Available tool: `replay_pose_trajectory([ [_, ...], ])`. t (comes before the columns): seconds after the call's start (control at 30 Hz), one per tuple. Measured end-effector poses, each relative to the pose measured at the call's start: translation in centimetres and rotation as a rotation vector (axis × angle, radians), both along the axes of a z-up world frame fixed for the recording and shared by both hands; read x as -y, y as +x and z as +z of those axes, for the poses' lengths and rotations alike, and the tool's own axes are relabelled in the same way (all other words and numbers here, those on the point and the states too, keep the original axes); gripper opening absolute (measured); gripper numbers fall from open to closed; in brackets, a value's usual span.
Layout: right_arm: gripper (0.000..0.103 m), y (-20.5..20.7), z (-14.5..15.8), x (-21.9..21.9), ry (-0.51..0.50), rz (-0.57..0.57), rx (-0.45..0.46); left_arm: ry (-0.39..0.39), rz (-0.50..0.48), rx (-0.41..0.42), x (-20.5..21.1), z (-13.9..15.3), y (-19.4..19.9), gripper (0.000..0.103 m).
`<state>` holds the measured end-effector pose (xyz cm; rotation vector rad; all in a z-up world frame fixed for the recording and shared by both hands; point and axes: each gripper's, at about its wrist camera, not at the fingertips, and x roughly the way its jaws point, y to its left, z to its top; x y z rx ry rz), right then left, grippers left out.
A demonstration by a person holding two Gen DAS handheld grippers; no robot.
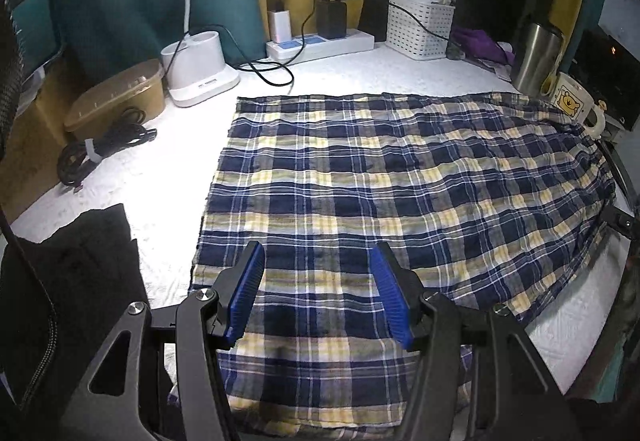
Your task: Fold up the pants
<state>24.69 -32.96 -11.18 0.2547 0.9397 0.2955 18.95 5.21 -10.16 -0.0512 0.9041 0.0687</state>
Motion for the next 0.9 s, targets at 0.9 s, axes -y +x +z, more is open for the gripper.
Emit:
replay_pose_trajectory([
  [0.9, 0.103, 7.1, -0.9, -1.7, 0.216, -0.064, -0.036, -0.039, 0.075, -0.007, -4.8, -0.7, -0.3, 0.056],
])
